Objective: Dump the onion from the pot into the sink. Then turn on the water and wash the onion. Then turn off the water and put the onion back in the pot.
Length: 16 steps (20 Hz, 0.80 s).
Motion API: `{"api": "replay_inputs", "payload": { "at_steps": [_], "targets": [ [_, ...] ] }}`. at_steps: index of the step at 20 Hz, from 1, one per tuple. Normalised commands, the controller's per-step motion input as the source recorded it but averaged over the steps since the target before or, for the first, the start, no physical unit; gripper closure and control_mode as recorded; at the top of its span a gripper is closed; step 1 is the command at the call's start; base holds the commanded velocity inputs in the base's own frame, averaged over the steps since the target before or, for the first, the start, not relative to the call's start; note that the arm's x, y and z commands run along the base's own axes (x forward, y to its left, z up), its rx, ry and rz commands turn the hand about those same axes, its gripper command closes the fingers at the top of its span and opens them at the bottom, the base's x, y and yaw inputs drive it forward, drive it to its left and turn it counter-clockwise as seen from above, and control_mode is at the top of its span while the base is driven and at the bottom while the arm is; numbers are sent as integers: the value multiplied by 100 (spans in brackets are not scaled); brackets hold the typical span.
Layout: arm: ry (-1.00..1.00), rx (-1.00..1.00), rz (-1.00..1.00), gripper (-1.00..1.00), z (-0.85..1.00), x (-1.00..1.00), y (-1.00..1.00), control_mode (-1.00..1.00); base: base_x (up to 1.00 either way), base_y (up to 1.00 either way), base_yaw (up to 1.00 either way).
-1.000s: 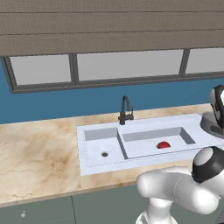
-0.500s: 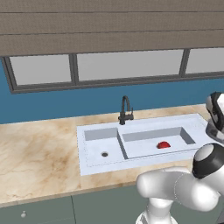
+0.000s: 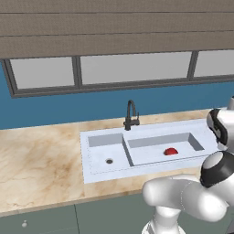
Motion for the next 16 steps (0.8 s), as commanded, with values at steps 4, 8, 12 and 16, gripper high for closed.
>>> {"api": "replay_inputs", "payload": {
  "at_steps": [4,8,12,16],
  "targets": [
    [0,-10,-12,100,-1,3,-39,-100,0,0,0],
    [0,-5,-13,100,0,0,-44,-100,0,0,0],
    [0,-3,-11,100,-2,1,-49,-100,0,0,0],
    [0,-1,-7,100,-3,6,-42,-100,0,0,0]
  ]
}}
